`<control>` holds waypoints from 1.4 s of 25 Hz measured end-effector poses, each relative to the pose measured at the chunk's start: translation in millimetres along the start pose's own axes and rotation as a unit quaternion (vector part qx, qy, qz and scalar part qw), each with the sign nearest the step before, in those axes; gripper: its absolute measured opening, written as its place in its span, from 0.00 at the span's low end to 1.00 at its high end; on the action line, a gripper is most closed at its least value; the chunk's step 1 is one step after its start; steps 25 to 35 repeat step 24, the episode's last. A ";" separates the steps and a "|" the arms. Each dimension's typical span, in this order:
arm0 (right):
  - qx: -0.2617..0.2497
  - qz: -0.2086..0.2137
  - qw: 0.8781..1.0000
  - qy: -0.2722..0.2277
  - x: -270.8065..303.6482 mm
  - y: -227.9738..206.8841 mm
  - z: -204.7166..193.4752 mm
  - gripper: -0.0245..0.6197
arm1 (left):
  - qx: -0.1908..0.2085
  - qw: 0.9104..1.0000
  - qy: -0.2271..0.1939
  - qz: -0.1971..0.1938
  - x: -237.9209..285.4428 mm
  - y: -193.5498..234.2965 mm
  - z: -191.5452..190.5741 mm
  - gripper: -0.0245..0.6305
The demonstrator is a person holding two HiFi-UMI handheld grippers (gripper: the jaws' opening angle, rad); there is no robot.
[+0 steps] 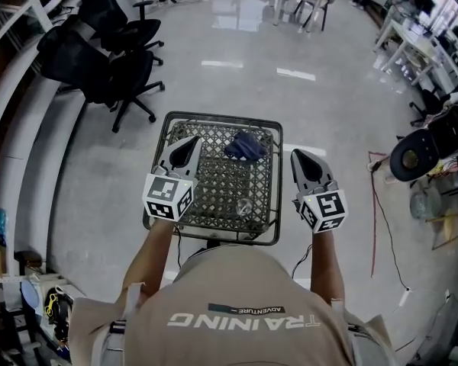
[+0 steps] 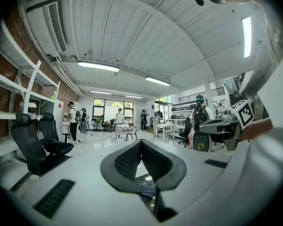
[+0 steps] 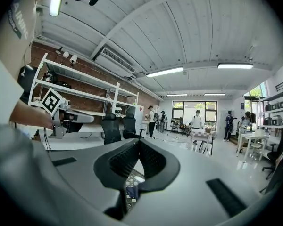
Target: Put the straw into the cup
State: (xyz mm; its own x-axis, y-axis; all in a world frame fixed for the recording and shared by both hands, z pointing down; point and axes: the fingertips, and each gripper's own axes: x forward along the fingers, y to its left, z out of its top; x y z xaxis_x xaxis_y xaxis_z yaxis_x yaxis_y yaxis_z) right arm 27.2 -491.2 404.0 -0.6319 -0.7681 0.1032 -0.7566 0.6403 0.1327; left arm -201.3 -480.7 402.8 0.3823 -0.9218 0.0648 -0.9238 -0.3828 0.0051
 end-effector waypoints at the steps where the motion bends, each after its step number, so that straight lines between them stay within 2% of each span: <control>1: 0.000 -0.001 1.000 0.001 -0.4 1.0 0.2 0.06 | 0.000 1.000 0.001 -0.001 -0.9 0.7 -0.8 0.06; 9: -0.014 -0.002 1.000 0.016 -2.6 1.1 -13.8 0.06 | 0.005 1.000 0.014 -0.005 0.8 1.4 -7.1 0.06; 16: -0.002 0.002 1.000 0.027 -5.3 0.8 -30.1 0.06 | 0.001 1.000 0.025 -0.008 3.5 -1.5 -21.5 0.06; 35: 0.004 0.002 1.000 0.022 -6.8 -10.1 -27.8 0.06 | 0.005 1.000 0.026 -0.007 9.1 -8.3 -20.9 0.06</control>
